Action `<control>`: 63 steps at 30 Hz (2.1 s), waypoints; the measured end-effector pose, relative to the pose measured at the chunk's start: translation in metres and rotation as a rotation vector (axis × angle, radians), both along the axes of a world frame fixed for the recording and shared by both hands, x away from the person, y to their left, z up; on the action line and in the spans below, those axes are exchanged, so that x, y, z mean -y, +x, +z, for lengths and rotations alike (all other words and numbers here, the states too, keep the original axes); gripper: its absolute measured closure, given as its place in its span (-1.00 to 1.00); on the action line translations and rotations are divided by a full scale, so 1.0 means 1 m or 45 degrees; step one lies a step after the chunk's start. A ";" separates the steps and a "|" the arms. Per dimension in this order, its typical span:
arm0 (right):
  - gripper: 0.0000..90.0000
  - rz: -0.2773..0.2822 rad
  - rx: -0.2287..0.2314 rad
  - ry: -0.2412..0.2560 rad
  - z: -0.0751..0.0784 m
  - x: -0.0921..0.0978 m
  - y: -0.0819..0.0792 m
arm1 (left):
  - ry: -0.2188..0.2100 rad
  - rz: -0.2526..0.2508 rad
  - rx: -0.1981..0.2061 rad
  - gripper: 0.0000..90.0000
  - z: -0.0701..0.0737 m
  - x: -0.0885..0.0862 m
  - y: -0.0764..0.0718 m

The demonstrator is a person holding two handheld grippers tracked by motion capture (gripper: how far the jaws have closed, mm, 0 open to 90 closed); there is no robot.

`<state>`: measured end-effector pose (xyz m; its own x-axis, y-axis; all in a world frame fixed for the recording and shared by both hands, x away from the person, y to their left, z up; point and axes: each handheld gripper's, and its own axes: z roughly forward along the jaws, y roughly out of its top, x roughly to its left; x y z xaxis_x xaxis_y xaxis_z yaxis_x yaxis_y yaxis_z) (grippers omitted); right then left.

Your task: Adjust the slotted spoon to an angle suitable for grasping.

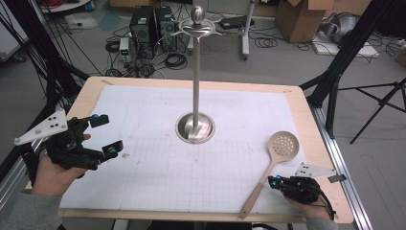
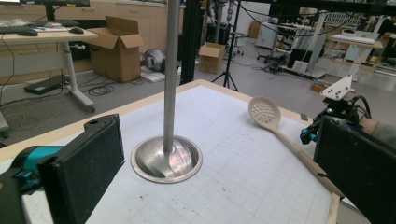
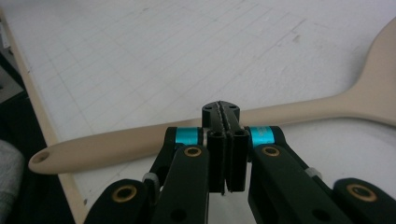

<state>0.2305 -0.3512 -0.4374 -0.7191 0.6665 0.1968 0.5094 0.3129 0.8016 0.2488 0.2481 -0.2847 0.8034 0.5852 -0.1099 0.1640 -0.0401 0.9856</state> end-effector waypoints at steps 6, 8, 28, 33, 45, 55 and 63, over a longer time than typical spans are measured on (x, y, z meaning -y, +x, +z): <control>0.99 0.080 -0.023 0.017 -0.004 0.000 -0.004 | 0.001 0.005 -0.004 -0.95 0.000 -0.002 0.001; 0.99 0.102 -0.037 0.010 -0.006 -0.003 -0.004 | 0.010 0.005 -0.008 -0.95 -0.001 0.000 0.001; 0.99 0.154 -0.054 -0.018 -0.008 -0.025 0.010 | 0.039 0.005 -0.027 -0.95 -0.006 0.002 0.001; 0.99 0.155 -0.033 -0.061 -0.006 -0.037 0.018 | 0.028 0.025 -0.023 -0.95 -0.005 -0.003 -0.002; 0.99 0.147 -0.036 -0.077 -0.005 -0.051 0.029 | 0.025 0.050 -0.025 -0.95 -0.005 -0.011 -0.008; 0.99 0.133 -0.002 -0.101 -0.005 -0.060 0.037 | 0.028 0.070 -0.019 -0.95 -0.005 -0.019 -0.012; 0.99 0.121 0.005 -0.112 -0.005 -0.065 0.040 | 0.025 0.078 -0.017 -0.95 -0.005 -0.021 -0.014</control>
<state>0.2707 -0.2862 -0.4421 -0.7806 0.6097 0.1380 0.4711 0.4288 0.7709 0.2346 0.2689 -0.2895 0.7643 0.6356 -0.1088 0.1802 -0.0485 0.9824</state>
